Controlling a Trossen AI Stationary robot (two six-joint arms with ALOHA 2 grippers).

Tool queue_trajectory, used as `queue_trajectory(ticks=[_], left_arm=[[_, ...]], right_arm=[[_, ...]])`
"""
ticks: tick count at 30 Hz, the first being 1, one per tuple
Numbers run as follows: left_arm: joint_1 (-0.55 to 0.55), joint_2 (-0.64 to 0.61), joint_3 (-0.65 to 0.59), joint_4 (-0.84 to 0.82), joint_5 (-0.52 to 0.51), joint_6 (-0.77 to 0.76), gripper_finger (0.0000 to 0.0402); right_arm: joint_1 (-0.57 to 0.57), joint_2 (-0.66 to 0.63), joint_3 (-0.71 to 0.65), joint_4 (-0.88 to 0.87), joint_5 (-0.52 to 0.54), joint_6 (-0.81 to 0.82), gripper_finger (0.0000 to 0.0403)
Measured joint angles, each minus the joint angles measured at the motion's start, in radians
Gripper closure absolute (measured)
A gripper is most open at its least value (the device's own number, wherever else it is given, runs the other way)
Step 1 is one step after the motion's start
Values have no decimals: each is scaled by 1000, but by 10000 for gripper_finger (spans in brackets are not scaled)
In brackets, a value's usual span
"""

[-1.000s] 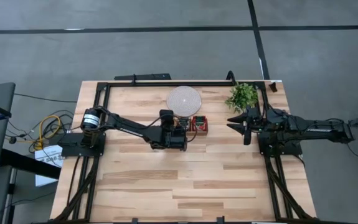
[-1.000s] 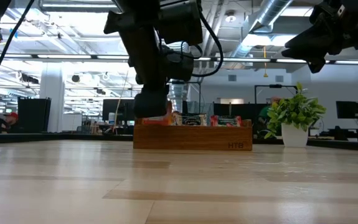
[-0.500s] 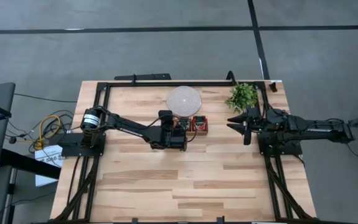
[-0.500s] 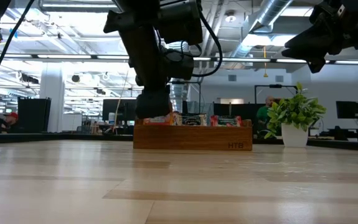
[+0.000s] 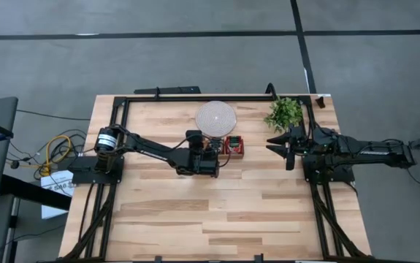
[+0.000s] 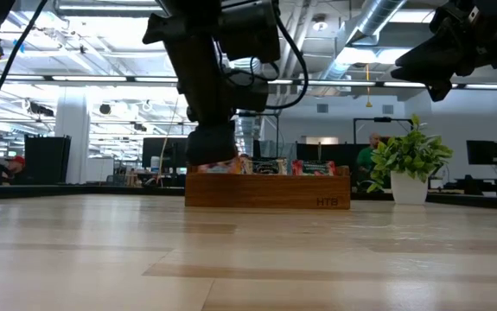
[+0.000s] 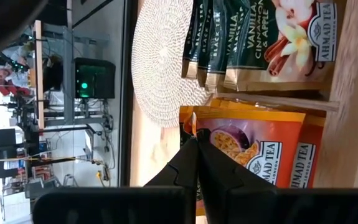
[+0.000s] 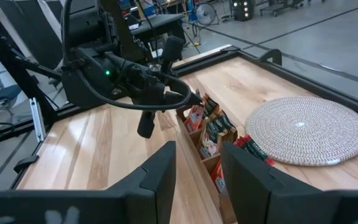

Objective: Pick & Place Tea
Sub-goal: Put the orange tea bag into the left slot of the wooden organizer, then return to Home Position

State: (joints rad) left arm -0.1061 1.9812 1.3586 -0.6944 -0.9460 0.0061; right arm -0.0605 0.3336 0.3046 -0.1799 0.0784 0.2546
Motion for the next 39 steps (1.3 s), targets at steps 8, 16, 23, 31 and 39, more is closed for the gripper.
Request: queue_trajectory(ticks=[8, 16, 23, 31, 39], left_arm=[[0, 0, 0, -17, 0, 1, 401], [0, 0, 0, -15, 0, 3, 401], [0, -1, 0, -14, 21, 4, 382], [0, -1, 1, -19, 75, 4, 316], [0, -1, 153, -220, 55, -31, 278]], right_arm=[[0, 0, 0, 0, 0, 0, 285], [0, 0, 0, 0, 0, 0, 285], [0, 0, 0, 0, 0, 0, 285], [0, 0, 0, 0, 0, 0, 285], [0, 0, 0, 0, 0, 0, 285]])
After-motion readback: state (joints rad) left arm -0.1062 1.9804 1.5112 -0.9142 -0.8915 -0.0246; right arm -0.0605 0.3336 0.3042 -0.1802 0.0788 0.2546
